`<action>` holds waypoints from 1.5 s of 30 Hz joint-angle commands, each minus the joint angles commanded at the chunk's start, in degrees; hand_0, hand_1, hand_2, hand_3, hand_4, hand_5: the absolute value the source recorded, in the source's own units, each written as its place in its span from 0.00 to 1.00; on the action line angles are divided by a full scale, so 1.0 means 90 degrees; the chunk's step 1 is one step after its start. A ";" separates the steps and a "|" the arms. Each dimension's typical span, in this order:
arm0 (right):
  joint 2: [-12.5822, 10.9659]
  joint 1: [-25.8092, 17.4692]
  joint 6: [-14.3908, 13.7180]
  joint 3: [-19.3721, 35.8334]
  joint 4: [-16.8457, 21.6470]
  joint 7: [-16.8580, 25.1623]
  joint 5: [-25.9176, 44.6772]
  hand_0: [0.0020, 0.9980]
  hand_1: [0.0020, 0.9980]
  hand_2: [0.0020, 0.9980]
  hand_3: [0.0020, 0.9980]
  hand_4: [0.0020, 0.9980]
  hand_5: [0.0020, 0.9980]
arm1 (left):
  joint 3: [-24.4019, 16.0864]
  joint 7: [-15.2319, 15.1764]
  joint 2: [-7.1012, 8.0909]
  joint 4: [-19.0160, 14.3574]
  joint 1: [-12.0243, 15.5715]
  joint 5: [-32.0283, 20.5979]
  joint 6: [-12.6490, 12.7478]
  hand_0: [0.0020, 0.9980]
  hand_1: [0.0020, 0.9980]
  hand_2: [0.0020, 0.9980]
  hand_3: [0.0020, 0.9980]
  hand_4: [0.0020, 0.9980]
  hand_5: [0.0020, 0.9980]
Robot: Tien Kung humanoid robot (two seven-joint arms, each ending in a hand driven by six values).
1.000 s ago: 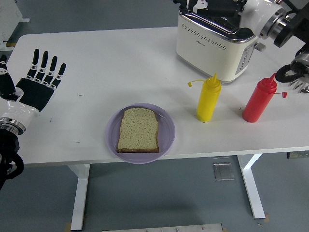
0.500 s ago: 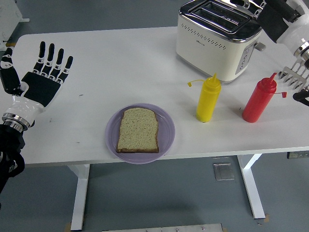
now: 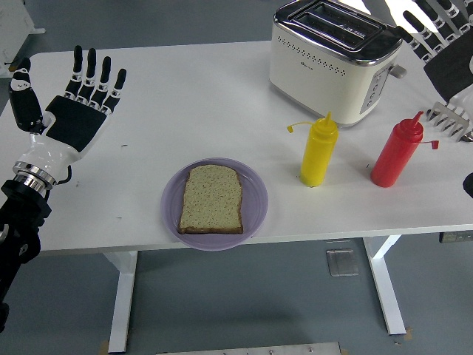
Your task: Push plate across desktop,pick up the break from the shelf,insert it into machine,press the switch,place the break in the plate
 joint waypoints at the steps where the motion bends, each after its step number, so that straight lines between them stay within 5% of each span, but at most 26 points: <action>1: 0.0007 -0.0017 -0.0002 0.0014 0.0006 -0.0007 0.0015 0.84 0.78 0.78 0.74 0.75 0.58 | -0.0005 0.0008 -0.0003 -0.0007 0.0001 -0.0015 -0.0003 0.81 0.74 0.70 0.70 0.79 1.00; 13: 0.0074 -0.0167 -0.0078 0.0101 0.0115 -0.0159 0.0367 0.84 0.79 0.78 0.75 0.76 0.61 | -0.0072 0.0063 -0.0025 -0.0051 -0.0022 -0.0184 0.0006 0.81 0.74 0.70 0.71 0.79 1.00; 45: 0.0010 -0.0399 -0.0251 0.0262 0.0074 -0.0077 0.0540 0.84 0.78 0.77 0.75 0.76 0.60 | 0.0002 0.0055 -0.0034 0.0512 -0.0191 -0.0409 -0.0005 0.81 0.74 0.71 0.73 0.79 1.00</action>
